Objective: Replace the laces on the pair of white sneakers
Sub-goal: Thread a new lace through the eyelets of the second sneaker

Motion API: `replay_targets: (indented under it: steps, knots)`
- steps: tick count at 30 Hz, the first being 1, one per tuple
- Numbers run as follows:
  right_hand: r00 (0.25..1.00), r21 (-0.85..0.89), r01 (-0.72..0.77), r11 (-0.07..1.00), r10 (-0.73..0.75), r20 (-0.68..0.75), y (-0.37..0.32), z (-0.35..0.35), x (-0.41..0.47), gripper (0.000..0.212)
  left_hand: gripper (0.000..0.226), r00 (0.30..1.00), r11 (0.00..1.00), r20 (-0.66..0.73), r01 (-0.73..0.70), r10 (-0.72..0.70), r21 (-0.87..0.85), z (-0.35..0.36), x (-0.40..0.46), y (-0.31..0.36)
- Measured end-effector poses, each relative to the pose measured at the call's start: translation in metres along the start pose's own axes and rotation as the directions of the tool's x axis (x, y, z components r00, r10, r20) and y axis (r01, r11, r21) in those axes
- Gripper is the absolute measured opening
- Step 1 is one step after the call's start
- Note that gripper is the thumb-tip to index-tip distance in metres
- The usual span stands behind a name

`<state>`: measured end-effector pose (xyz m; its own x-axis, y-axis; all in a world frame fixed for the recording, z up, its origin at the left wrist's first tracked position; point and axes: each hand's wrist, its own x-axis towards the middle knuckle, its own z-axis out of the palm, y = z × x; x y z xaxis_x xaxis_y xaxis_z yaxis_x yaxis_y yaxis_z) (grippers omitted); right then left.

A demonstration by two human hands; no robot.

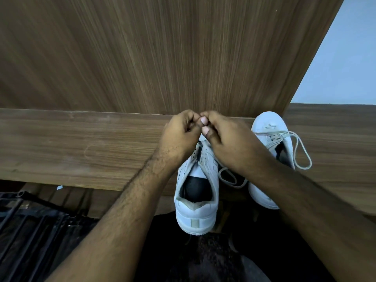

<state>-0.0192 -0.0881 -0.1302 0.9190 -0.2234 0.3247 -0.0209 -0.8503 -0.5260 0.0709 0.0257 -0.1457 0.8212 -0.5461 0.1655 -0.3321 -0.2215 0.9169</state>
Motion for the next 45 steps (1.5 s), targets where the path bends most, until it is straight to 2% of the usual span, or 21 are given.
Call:
replay_targets:
  steps: [3,7,10,15,19,23,27,29,32,35,36,37,39,40,41,43,45]
  knots:
    - [0.996,0.041,-0.083,0.996,0.084,-0.009,0.002,-0.001,0.001,0.017,0.022,0.999,0.991,0.034,0.035,-0.031,-0.130,-0.004,-0.002,0.000]
    - [0.972,-0.003,-0.233,0.972,0.233,-0.020,0.027,-0.016,0.005,0.019,0.011,0.998,0.988,0.026,0.065,-0.062,-0.140,-0.014,-0.006,0.002]
    - [0.956,0.035,-0.292,0.956,0.291,0.026,0.032,-0.018,0.003,0.018,0.005,0.998,0.995,0.043,0.042,-0.038,-0.095,-0.013,-0.008,0.005]
    - [0.975,0.058,-0.218,0.974,0.216,0.043,0.011,-0.011,0.005,0.017,0.031,0.993,0.992,-0.028,0.113,-0.115,-0.053,-0.002,-0.010,0.009]
    - [0.975,0.006,-0.213,0.977,0.212,0.066,0.014,-0.010,0.004,0.017,0.014,0.997,0.997,-0.009,0.076,-0.076,-0.025,-0.007,-0.010,0.008]
    - [0.965,0.005,-0.256,0.967,0.255,0.067,0.019,-0.014,0.003,0.017,0.011,0.997,0.997,0.013,0.075,-0.075,-0.013,-0.007,-0.010,0.009]
    - [0.970,0.015,-0.228,0.974,0.226,0.085,0.018,-0.009,0.003,0.012,0.009,0.995,0.995,0.001,0.102,-0.102,0.000,-0.002,-0.012,0.012]
    - [0.980,0.114,-0.176,0.978,0.163,0.112,0.014,-0.005,0.002,0.013,0.007,0.992,0.992,-0.006,0.125,-0.126,-0.035,0.001,-0.012,0.014]
    - [0.989,0.139,-0.130,0.982,0.118,0.091,0.009,-0.002,0.002,0.014,0.004,0.982,0.962,0.063,0.187,-0.178,-0.200,0.000,-0.012,0.016]
    - [0.993,0.121,-0.120,0.985,0.118,0.018,0.012,-0.005,0.002,0.007,0.026,0.967,0.916,0.149,0.245,-0.207,-0.318,-0.005,-0.012,0.018]
    - [0.992,0.106,-0.127,0.986,0.127,0.007,0.013,-0.006,0.002,0.007,0.032,0.965,0.922,0.150,0.252,-0.216,-0.295,-0.006,-0.013,0.019]
    - [0.990,0.097,-0.141,0.985,0.142,-0.006,0.015,-0.008,0.002,0.009,0.035,0.970,0.952,0.118,0.234,-0.213,-0.198,-0.007,-0.013,0.017]
    - [0.983,0.082,-0.177,0.981,0.180,-0.037,0.016,-0.011,0.001,0.011,0.030,0.987,0.971,0.040,0.146,-0.156,0.190,-0.007,-0.011,0.008]
    - [0.980,0.066,-0.193,0.979,0.196,-0.040,0.017,-0.012,0.001,0.011,0.026,0.988,0.916,0.046,0.119,-0.148,0.383,-0.007,-0.011,0.004]
    - [0.977,0.048,-0.208,0.977,0.210,-0.024,0.019,-0.012,0.001,0.011,0.026,0.980,0.855,0.079,0.118,-0.182,0.505,-0.007,-0.012,0.000]
    - [0.971,-0.011,-0.228,0.974,0.228,0.076,0.021,-0.009,0.000,0.012,0.030,0.958,0.803,0.140,0.125,-0.251,0.582,-0.005,-0.013,-0.006]
    - [0.954,-0.095,-0.221,0.971,0.236,0.184,0.021,-0.001,-0.002,0.015,0.026,0.958,0.776,0.133,0.120,-0.255,0.620,-0.001,-0.013,-0.006]
